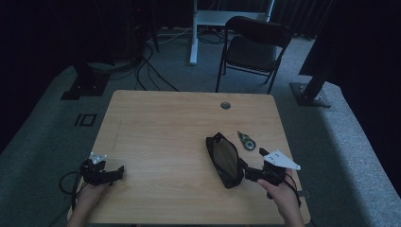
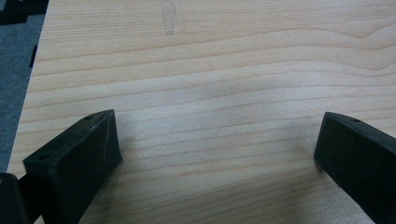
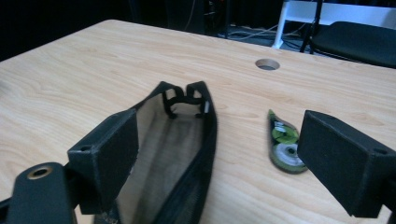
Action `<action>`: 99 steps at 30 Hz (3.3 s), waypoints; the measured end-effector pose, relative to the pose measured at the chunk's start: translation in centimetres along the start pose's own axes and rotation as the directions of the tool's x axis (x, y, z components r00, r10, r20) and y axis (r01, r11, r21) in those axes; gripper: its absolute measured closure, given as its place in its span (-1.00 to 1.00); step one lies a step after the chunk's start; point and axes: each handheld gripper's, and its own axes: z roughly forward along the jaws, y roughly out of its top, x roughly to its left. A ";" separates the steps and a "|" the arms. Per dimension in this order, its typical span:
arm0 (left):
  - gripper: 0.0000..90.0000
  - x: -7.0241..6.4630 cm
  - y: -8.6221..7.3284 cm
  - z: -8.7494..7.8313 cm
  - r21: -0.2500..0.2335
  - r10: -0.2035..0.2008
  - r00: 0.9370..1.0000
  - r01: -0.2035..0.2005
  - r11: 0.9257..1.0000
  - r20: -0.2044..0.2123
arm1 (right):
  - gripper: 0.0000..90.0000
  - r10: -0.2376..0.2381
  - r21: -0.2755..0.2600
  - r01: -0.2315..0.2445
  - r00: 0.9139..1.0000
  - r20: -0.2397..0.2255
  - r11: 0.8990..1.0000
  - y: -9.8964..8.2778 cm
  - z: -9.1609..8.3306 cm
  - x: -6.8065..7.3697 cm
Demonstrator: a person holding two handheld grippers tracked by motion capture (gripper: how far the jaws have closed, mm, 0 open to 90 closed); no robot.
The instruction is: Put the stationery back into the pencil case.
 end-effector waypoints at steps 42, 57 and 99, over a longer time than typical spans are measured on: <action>-0.99 0.0 0.0 0.0 -0.001 -0.002 1.000 0.002 1.000 0.000 | -0.60 -0.032 0.189 0.016 0.996 0.083 0.982 -0.8 12.1 -9.1; -0.99 0.0 0.0 0.0 -0.001 -0.002 1.000 0.002 1.000 0.000 | -0.49 -0.038 0.268 0.016 0.996 0.077 0.963 -2.1 15.1 -9.5; -0.99 0.0 0.0 0.0 -0.001 -0.002 1.000 0.002 1.000 0.000 | 0.12 0.043 0.297 -0.075 0.993 0.113 0.952 -1.2 14.3 -8.9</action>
